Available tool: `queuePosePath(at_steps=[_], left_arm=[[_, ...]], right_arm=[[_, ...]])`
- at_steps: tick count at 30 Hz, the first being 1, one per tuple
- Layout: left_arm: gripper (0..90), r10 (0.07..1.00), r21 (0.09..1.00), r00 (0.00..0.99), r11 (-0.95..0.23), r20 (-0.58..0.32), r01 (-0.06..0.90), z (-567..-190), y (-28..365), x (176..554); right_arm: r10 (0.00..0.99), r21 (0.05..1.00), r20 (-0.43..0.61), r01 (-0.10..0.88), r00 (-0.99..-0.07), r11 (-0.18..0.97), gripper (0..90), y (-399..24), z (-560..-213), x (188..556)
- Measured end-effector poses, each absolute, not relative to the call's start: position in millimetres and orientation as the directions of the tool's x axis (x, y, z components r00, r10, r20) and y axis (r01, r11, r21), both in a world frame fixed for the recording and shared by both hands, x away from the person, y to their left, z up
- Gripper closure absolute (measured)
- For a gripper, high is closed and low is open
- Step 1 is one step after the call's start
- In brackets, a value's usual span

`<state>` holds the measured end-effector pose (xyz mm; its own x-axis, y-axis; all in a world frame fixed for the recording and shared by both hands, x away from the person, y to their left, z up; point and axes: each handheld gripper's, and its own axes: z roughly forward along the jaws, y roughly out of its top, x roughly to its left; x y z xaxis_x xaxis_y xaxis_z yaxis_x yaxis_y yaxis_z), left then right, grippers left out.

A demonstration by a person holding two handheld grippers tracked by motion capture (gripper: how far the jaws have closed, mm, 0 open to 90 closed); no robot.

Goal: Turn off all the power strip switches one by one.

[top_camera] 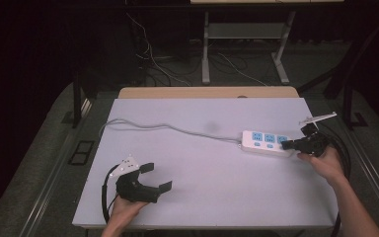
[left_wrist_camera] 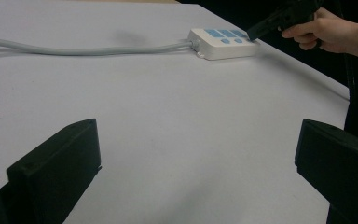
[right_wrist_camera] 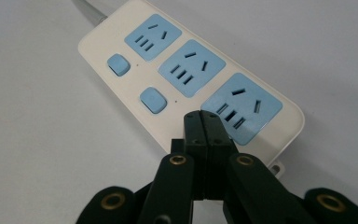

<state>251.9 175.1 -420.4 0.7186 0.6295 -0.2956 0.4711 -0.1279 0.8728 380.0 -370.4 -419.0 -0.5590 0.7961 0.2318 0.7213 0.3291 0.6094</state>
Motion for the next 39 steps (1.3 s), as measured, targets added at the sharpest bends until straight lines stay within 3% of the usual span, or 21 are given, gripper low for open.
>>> queuePosePath(at_steps=[39], left_arm=[[0.0, 0.631, 0.872, 0.719, -0.131, -0.293, 0.471, -420.2, 174.3, 251.1]], right_arm=[[0.798, 0.653, 0.264, 0.709, -0.542, 0.266, 90.0, -377.6, -427.9, 373.6]])
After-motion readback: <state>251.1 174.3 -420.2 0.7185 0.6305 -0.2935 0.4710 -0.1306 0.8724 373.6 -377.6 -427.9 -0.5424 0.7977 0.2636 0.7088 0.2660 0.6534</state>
